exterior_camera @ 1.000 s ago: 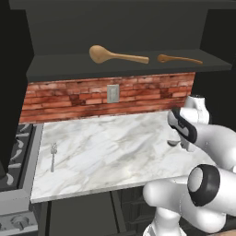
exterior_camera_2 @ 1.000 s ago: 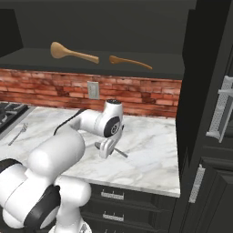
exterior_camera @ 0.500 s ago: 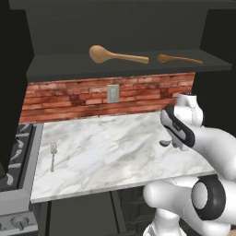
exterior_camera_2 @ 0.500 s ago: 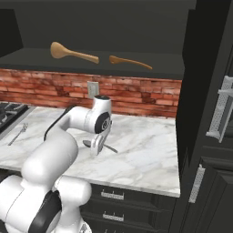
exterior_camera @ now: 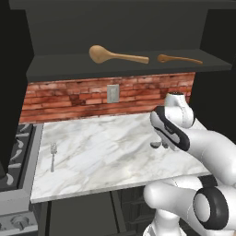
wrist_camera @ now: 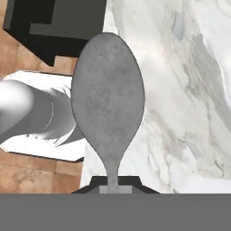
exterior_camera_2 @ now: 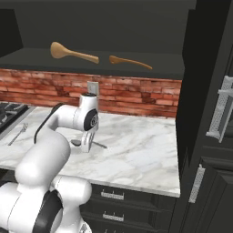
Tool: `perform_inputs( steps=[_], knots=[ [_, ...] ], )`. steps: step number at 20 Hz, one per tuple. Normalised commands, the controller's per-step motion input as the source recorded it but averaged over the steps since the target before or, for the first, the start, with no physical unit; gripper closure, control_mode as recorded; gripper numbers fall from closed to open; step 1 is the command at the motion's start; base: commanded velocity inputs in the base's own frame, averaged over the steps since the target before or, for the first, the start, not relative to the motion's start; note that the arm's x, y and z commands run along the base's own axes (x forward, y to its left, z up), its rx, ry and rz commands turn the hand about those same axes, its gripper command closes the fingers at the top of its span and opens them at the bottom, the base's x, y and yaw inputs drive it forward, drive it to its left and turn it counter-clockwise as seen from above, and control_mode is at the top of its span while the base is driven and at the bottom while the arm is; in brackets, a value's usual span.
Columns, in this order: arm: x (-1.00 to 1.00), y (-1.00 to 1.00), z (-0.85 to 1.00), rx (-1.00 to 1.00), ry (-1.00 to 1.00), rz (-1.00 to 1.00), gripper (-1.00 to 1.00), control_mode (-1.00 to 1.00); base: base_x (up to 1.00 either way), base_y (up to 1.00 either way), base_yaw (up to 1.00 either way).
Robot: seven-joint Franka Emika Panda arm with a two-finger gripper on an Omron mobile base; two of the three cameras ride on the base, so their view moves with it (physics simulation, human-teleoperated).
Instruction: Organize the utensils by type. Pick up the wooden spoons from the counter and place them in the open cabinet. Then pick up the metallic utensils from the counter and place them in the open drawer.
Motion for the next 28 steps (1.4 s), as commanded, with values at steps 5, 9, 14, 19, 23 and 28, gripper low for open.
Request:
perform_inputs(
  steps=[5, 9, 14, 19, 23, 28],
  knots=[
    [-0.04, 0.41, 0.05, 0.0, 0.0, 0.14, 1.0, -1.0, 0.0, 0.0, 0.0],
    [-0.04, 0.42, 0.02, 0.0, 0.0, 0.14, 1.0, -1.0, 0.0, 0.0, 0.0],
    [-0.01, 0.44, 0.01, 0.0, 0.0, 0.13, 1.0, -1.0, 0.0, 0.0, 0.0],
    [-0.11, 0.42, -0.03, 0.08, 0.0, 0.11, 1.0, -1.0, 0.0, 0.0, 0.0],
    [-0.17, 0.43, -0.08, 0.18, 0.0, 0.1, 1.0, -1.0, 0.0, 0.0, 0.0],
    [-0.13, 0.49, -0.08, 0.15, 0.0, 0.08, 1.0, -1.0, 0.0, 0.0, 0.0]
  ],
)
